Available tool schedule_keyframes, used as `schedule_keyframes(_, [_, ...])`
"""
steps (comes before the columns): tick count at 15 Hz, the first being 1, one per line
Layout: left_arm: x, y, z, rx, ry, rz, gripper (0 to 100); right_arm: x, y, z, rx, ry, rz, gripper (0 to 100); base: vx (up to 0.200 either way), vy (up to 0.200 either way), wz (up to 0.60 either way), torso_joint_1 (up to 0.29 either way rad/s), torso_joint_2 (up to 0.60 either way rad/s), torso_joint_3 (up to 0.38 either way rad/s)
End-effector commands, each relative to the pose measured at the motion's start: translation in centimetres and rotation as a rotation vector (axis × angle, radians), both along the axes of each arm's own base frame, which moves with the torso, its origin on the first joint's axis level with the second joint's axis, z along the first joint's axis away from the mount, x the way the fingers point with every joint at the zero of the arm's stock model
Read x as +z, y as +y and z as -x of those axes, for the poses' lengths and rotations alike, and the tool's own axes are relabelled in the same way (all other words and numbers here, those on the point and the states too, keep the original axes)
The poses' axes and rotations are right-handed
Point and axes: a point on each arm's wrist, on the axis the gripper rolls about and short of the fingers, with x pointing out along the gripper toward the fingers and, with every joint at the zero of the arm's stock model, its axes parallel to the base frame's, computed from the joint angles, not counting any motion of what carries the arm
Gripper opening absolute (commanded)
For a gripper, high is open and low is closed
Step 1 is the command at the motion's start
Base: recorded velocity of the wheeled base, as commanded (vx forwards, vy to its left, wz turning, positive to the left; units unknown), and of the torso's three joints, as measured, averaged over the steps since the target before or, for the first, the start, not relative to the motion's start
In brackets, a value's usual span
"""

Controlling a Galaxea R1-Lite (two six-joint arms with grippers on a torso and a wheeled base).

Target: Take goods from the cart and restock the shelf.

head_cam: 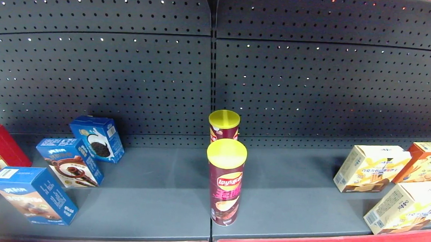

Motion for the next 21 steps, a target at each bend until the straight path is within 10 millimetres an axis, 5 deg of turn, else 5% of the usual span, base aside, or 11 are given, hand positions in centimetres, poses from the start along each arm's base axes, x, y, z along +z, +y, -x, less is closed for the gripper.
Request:
schedule_keyframes(1, [-0.05, 0.02, -0.01, 0.008, 0.002, -0.016, 100, -0.01, 0.05, 0.01, 0.022, 0.000, 0.010, 100, 0.000, 0.000, 0.00, 0.000, 0.00, 0.000])
schedule_keyframes(21, [-0.05, -0.01, -0.01, -0.004, 0.002, -0.009, 100, -0.01, 0.05, 0.01, 0.023, 0.000, 0.009, 100, 0.000, -0.020, 0.09, 0.000, 0.00, 0.001])
